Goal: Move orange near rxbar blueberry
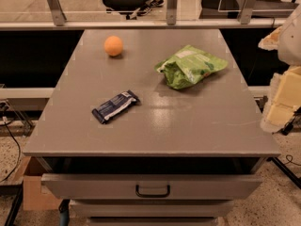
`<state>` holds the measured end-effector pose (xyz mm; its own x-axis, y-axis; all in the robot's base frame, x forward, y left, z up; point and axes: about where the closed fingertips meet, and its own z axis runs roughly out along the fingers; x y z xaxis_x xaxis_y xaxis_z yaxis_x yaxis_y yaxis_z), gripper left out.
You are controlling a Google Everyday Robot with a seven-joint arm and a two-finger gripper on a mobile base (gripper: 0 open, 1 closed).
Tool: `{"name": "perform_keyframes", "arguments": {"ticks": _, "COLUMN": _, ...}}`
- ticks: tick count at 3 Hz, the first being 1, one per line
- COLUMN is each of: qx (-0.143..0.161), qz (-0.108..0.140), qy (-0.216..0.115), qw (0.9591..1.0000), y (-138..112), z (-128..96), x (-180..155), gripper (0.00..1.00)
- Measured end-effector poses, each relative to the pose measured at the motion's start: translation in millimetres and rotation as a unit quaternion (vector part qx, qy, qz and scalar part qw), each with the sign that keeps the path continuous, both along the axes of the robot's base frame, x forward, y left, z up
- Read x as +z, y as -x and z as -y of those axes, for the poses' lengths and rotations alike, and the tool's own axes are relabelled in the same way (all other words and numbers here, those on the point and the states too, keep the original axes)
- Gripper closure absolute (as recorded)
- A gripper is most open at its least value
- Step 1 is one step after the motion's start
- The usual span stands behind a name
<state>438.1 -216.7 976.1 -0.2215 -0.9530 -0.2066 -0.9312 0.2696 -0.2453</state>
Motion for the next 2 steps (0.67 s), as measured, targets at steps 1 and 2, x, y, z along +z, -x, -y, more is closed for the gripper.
{"name": "perform_keyframes", "arguments": {"ticks": 1, "qx": 0.0, "qz": 0.0, "qy": 0.0, "qw": 1.0, "y": 0, "z": 0, "x": 0, "gripper": 0.0}}
{"name": "perform_keyframes", "arguments": {"ticks": 2, "qx": 0.007, "qz": 0.026, "qy": -0.064, "qw": 0.9976, "y": -18, "z": -10, "x": 5, "gripper": 0.0}}
